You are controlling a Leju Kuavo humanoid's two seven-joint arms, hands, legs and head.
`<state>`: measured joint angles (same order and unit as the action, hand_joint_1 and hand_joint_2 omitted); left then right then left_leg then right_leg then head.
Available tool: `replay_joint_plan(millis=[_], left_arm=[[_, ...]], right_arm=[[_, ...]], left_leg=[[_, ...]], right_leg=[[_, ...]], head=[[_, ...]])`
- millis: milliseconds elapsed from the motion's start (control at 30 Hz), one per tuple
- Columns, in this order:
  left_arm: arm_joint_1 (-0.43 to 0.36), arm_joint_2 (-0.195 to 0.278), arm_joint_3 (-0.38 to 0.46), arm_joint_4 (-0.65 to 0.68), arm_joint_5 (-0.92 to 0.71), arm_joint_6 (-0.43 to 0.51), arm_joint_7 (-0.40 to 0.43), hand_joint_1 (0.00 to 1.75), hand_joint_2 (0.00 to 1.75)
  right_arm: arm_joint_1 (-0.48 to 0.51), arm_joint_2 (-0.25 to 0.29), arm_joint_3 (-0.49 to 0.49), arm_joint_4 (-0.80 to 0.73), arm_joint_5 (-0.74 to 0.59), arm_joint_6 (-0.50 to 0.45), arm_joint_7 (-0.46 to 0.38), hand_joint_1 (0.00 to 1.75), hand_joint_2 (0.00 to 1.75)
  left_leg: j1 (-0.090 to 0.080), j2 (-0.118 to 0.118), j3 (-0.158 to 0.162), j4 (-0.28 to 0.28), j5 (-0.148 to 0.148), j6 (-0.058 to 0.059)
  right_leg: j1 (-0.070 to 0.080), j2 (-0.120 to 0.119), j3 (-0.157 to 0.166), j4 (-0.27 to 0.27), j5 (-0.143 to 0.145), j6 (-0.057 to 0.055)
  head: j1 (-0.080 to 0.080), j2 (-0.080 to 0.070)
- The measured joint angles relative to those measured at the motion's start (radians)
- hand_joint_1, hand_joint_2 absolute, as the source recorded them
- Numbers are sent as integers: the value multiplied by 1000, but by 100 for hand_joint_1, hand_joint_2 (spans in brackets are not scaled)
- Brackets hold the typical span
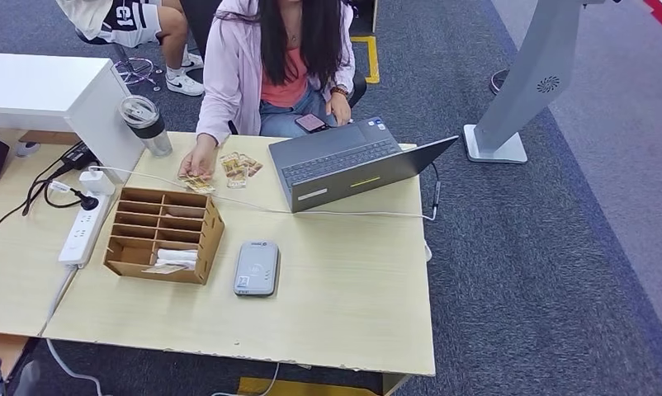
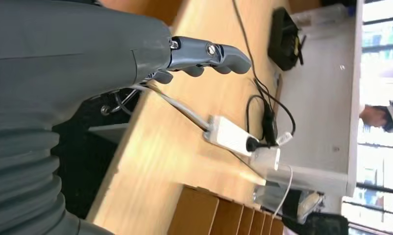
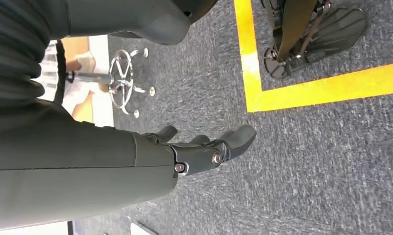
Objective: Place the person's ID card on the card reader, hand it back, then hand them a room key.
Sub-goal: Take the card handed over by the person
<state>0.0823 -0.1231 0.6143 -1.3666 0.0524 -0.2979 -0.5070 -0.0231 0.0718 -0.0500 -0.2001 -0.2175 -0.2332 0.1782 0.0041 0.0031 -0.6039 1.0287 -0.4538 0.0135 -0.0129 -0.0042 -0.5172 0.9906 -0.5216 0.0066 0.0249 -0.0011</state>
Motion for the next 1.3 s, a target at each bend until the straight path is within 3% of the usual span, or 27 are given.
replay_joint_plan(millis=[300,667,833,1300], left_arm=[[-148,60,-127,34,-207,131,56,0,175],[-338,112,-281,167,-467,277,135,0,175],[-394,123,-323,206,-544,320,156,0,175],[-645,174,-508,381,-859,489,253,0,175]], right_arm=[[-4,-9,26,2,33,25,17,0,175],[-10,-20,59,4,68,54,37,0,175],[-11,-23,67,7,78,59,46,0,175],[-17,-37,107,11,125,94,80,0,175]], left_leg=[[-1,0,0,0,1,0],[-1,1,-1,1,1,0],[0,2,-1,2,2,0],[0,3,-2,2,2,0]], right_leg=[[0,1,0,0,0,0],[0,1,1,0,1,-1],[0,3,-2,1,2,-2],[0,3,-1,1,4,-1]], head=[[1,0],[1,0],[0,0],[1,0]])
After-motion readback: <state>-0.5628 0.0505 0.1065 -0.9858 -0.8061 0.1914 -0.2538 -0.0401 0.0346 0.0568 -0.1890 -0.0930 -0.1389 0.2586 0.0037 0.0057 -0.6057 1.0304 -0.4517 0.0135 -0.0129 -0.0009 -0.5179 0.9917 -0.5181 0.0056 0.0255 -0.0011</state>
